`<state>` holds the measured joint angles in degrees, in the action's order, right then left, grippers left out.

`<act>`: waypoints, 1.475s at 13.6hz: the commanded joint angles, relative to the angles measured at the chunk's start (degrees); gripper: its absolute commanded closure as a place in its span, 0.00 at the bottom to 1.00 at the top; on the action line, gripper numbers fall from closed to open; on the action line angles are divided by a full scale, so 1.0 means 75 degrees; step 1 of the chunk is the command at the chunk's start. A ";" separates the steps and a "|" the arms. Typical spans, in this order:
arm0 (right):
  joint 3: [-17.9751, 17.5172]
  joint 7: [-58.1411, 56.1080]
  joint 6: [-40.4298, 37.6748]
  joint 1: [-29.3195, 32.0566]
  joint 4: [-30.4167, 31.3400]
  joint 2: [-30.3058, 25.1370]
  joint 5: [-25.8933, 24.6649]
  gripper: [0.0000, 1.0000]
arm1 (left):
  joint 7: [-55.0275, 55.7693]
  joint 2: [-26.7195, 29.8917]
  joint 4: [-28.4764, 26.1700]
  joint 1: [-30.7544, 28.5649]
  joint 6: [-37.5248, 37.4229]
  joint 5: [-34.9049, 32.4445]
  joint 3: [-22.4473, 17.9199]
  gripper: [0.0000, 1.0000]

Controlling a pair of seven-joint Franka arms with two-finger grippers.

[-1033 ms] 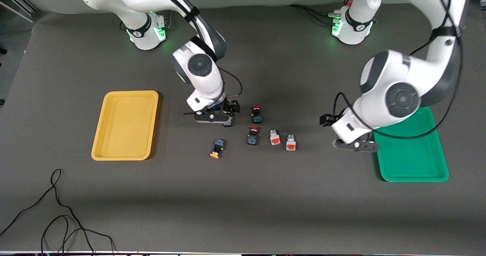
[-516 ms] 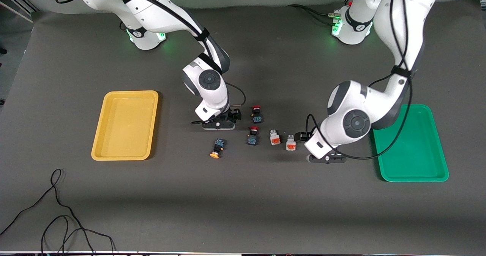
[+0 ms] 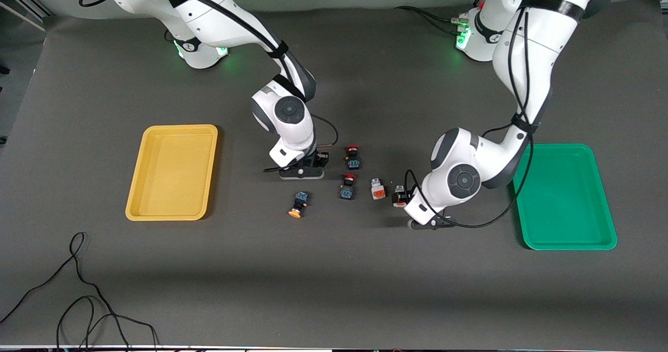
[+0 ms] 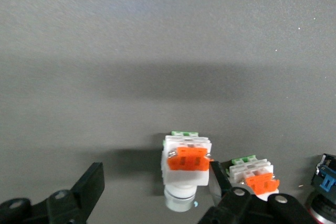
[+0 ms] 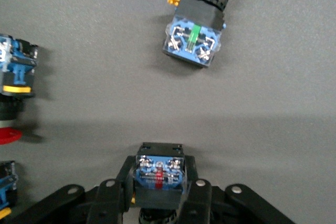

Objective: Place green and yellow buttons in trays
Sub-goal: 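Grasp the button with the right gripper while the left gripper grasps the block, then carry the button over the yellow tray while the left gripper lifts the block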

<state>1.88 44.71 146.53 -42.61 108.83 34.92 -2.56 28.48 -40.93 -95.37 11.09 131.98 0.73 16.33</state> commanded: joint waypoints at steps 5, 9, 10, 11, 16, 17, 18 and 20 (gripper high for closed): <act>0.0358 -0.0580 -0.2271 0.0103 -0.0155 -0.1852 -0.0175 0.70 | 0.0644 -0.0320 0.0166 0.0408 0.0075 -0.0600 -0.0104 0.12; 0.1445 -0.2521 -0.3936 0.0126 -0.0156 -0.3224 -0.0092 0.70 | 0.0691 -0.0414 0.0166 0.0397 0.0298 -0.0812 -0.0092 1.00; 0.1936 -0.3398 -0.4288 0.0115 -0.0121 -0.3540 -0.0092 0.70 | 0.0680 -0.0403 0.0166 0.0397 0.0274 -0.0812 -0.0104 1.00; 0.2428 -0.4219 -0.4570 0.0115 -0.0074 -0.3798 -0.0081 0.70 | 0.0668 -0.0391 0.0166 0.0408 0.0286 -0.0917 -0.0104 1.00; 0.4960 -0.7175 -0.4620 0.0091 0.0605 -0.4574 -0.0092 0.70 | 0.0668 0.0158 0.0247 0.0128 -0.0635 -0.1105 -0.0092 1.00; 0.5405 -0.7807 -0.4411 0.0091 0.0757 -0.4598 -0.0092 0.70 | 0.0703 0.0508 0.0259 -0.0023 -0.1104 -0.1059 -0.0092 1.00; 0.5874 -0.8416 -0.4014 0.0091 0.1048 -0.4598 -0.0092 0.70 | 0.0738 0.0859 0.0260 -0.0095 -0.1573 -0.1035 -0.0092 1.00; 0.6485 -0.9251 -0.2600 0.0103 0.2077 -0.4633 -0.0023 0.70 | 0.0715 0.1563 0.0341 -0.0282 -0.2673 -0.1047 -0.0092 1.00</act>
<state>47.26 -19.67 118.48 -40.85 116.75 1.98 -2.74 32.34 -36.08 -91.38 9.91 118.75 -6.38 15.75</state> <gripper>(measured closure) 0.595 0.581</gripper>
